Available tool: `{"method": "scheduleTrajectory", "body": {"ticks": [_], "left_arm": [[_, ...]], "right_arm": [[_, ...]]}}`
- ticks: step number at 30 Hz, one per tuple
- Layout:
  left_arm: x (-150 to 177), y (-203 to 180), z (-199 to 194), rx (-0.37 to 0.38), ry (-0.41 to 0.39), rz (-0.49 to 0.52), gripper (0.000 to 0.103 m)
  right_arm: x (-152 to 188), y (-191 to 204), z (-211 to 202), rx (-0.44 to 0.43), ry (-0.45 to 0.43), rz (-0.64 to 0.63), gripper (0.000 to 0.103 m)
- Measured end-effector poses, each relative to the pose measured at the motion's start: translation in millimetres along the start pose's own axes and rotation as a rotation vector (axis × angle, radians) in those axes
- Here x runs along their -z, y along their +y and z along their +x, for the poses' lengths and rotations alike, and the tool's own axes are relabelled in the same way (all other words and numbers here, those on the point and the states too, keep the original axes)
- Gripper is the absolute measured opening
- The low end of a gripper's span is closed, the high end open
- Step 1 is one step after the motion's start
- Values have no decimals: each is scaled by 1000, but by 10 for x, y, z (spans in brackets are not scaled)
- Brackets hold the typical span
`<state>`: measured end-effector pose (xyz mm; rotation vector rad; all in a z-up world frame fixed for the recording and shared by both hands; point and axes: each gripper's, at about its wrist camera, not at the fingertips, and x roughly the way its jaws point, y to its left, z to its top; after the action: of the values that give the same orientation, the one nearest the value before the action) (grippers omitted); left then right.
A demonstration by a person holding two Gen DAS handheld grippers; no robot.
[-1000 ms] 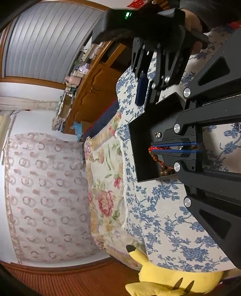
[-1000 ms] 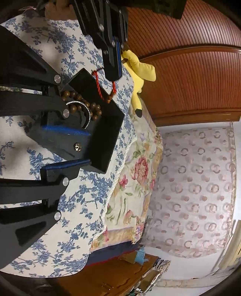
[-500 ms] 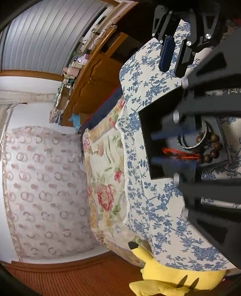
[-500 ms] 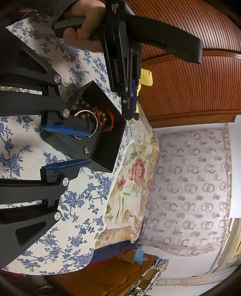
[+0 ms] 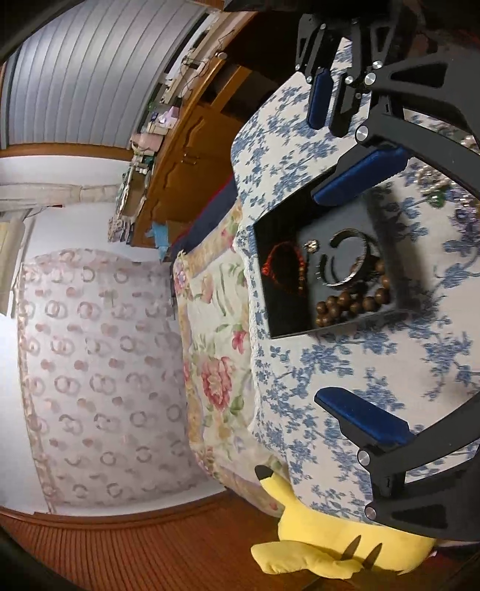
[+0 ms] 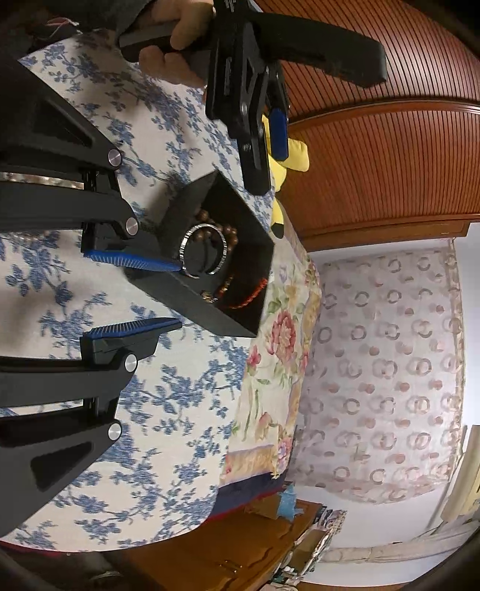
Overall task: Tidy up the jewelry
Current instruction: 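Withdraw both open tools from the box back to the jewelry pile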
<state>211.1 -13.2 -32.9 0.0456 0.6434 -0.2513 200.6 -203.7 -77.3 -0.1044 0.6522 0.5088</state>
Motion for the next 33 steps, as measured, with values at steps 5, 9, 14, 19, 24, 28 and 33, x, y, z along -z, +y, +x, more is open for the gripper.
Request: {"method": "scheduleTrajectory", "body": {"ticks": [5,9,14,19,24,28,33], "left_arm": [[230,-48,-136,14,11,17,95],[407,-73,-214,21,24,25,95],[628,-71,-296,34,58,19,95],[801,-119,-317,72,107,11,95],[885,-199,-265,111,146,-6,95],[921,-268,-218,152,176,-25,95],[950,-359,-198,186,194,-28,90]], "right_arm": [[142,53,-59,-8,24,1,28],[261,141,-132,-11,35,-1,28],[423,238,-242,-24,52,3,28],[594,308,-292,-33,80,14,32],[741,349,-331,-34,99,31,38],[804,410,-392,-34,104,21,43],[888,474,-429,-20,117,1,44]]}}
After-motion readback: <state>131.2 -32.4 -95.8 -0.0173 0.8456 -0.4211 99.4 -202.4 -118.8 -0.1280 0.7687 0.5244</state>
